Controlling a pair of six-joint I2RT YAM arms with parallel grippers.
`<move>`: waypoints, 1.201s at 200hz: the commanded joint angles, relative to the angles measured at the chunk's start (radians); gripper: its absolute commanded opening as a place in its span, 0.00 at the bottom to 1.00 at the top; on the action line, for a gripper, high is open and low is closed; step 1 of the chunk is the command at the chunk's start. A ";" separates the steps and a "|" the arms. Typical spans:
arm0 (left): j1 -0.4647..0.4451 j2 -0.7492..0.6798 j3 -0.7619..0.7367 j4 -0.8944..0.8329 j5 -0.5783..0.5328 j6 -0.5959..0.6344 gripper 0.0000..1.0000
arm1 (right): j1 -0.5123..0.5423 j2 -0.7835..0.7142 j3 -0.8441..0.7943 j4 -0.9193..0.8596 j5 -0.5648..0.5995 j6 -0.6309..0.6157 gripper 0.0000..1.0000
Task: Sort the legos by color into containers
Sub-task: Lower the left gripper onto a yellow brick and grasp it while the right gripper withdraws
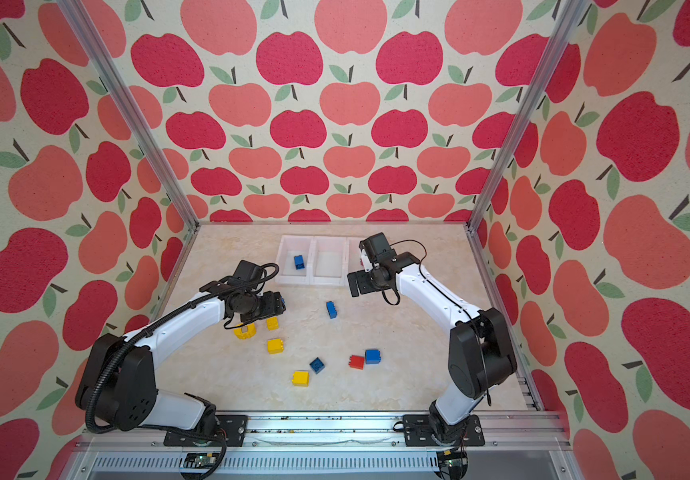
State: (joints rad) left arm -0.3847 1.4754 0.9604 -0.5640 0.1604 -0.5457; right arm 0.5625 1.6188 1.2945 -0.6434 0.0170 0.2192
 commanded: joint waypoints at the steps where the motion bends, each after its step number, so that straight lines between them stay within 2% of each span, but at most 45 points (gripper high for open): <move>1: -0.013 0.040 0.046 -0.060 -0.040 -0.007 0.78 | -0.012 -0.055 -0.046 0.020 0.000 0.027 0.99; 29: -0.022 0.093 0.073 -0.081 -0.065 0.000 0.72 | -0.027 -0.090 -0.082 0.027 -0.005 0.033 0.99; 103: -0.030 0.179 0.098 -0.106 -0.120 0.003 0.64 | -0.056 -0.119 -0.119 0.041 -0.018 0.038 0.99; 138: -0.031 0.205 0.102 -0.099 -0.117 0.001 0.61 | -0.061 -0.116 -0.129 0.047 -0.022 0.039 0.99; 240: -0.031 0.254 0.109 -0.083 -0.108 0.006 0.41 | -0.076 -0.126 -0.150 0.056 -0.031 0.052 0.99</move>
State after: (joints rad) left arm -0.4103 1.7206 1.0523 -0.6323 0.0658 -0.5415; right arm 0.4946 1.5242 1.1629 -0.5945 0.0013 0.2462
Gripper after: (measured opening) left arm 0.433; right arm 0.993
